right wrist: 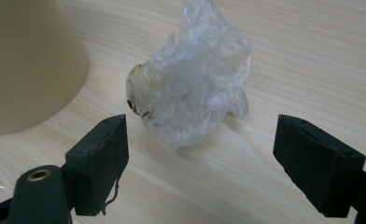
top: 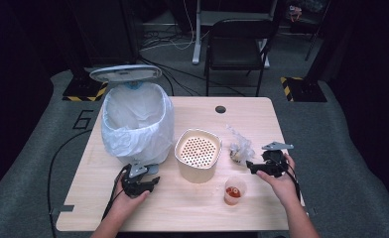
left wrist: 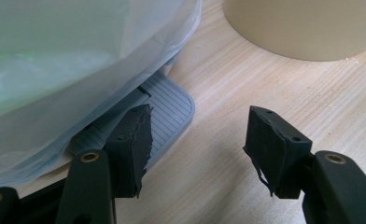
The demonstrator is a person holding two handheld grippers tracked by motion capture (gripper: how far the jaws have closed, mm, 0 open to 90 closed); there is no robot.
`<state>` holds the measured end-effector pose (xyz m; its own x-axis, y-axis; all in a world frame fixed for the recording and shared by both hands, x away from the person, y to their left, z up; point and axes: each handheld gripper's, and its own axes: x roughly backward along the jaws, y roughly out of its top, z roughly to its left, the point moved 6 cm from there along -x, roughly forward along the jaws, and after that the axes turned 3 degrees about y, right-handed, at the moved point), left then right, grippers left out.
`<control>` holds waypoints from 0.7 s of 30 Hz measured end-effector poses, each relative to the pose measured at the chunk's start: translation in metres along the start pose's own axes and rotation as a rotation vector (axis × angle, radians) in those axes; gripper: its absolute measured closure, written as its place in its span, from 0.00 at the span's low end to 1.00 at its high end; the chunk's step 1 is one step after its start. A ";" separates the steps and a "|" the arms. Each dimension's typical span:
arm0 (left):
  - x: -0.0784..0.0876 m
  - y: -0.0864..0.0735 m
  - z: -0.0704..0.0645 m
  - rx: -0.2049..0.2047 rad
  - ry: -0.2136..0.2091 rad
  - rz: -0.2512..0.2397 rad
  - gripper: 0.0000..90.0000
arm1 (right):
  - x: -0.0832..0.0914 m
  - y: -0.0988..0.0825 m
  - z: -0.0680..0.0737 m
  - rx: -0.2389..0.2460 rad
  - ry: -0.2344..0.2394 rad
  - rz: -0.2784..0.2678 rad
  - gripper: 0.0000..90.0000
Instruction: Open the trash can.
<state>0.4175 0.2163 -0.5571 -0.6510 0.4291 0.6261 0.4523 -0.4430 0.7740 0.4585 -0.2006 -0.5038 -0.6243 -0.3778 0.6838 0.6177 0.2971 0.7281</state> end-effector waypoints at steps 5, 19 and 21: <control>0.000 0.000 0.000 0.001 0.000 0.000 0.45 | -0.001 0.012 0.003 -0.006 0.038 -0.010 0.23; 0.000 0.000 0.000 -0.001 0.002 0.006 0.45 | -0.018 0.030 0.009 0.045 0.047 0.004 0.22; 0.000 0.000 0.000 -0.003 0.003 0.007 0.45 | -0.020 0.033 0.011 0.064 0.048 -0.001 0.22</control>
<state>0.4174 0.2164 -0.5569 -0.6498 0.4232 0.6314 0.4551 -0.4488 0.7691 0.4866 -0.1736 -0.4929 -0.6003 -0.4188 0.6814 0.5845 0.3519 0.7311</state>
